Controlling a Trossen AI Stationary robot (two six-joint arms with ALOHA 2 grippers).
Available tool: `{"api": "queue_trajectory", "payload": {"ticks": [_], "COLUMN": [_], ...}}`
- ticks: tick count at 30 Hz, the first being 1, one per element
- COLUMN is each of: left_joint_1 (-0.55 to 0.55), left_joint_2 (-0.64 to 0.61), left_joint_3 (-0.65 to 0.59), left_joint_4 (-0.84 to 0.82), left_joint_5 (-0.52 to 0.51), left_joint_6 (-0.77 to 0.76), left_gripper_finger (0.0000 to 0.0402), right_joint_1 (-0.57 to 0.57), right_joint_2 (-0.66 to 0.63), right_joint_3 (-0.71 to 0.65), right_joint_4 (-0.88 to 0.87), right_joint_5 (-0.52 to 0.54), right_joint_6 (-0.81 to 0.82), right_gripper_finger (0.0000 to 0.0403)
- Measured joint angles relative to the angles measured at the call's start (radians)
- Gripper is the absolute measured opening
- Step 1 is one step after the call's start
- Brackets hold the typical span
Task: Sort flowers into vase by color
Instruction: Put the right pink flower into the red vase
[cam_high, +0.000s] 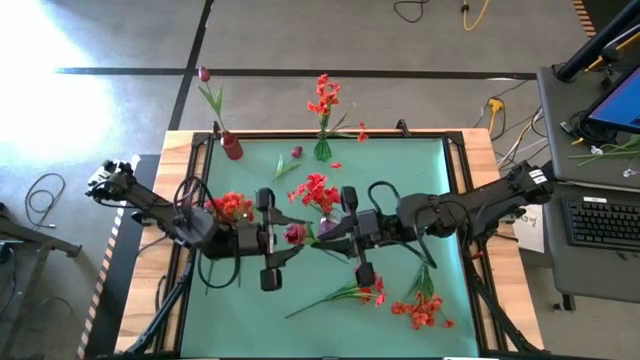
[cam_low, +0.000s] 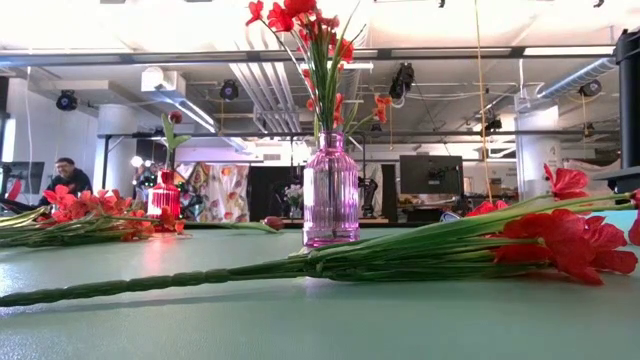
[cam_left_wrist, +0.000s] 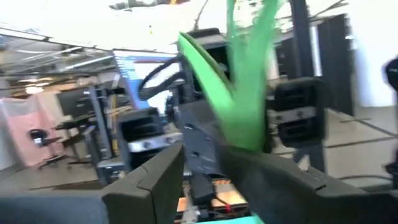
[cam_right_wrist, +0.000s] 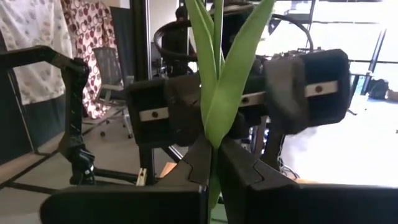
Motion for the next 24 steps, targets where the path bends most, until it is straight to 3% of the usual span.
{"api": "queue_trajectory", "payload": {"ticks": [6,17,20,24], "left_joint_1": [0.0,0.023,0.026,0.026], "left_joint_2": [0.0,0.006,0.006,0.006], "left_joint_3": [0.0,0.0,0.0,0.003], "left_joint_4": [-0.027,0.007,0.017,0.017], "left_joint_5": [0.107,0.13,0.13,0.128], "left_joint_6": [-0.032,-0.045,-0.03,-0.017], "left_gripper_finger": [0.0162,0.0159,0.0138,0.0079], "right_joint_1": [-0.002,-0.002,-0.002,-0.002], "right_joint_2": [-0.002,0.015,0.016,0.013], "right_joint_3": [0.001,0.002,0.004,0.004], "right_joint_4": [0.005,0.019,0.018,0.015], "right_joint_5": [0.002,0.003,0.005,0.0], "right_joint_6": [-0.028,-0.056,-0.058,-0.066], "right_gripper_finger": [0.0013,0.0013,0.0013,0.0013]}}
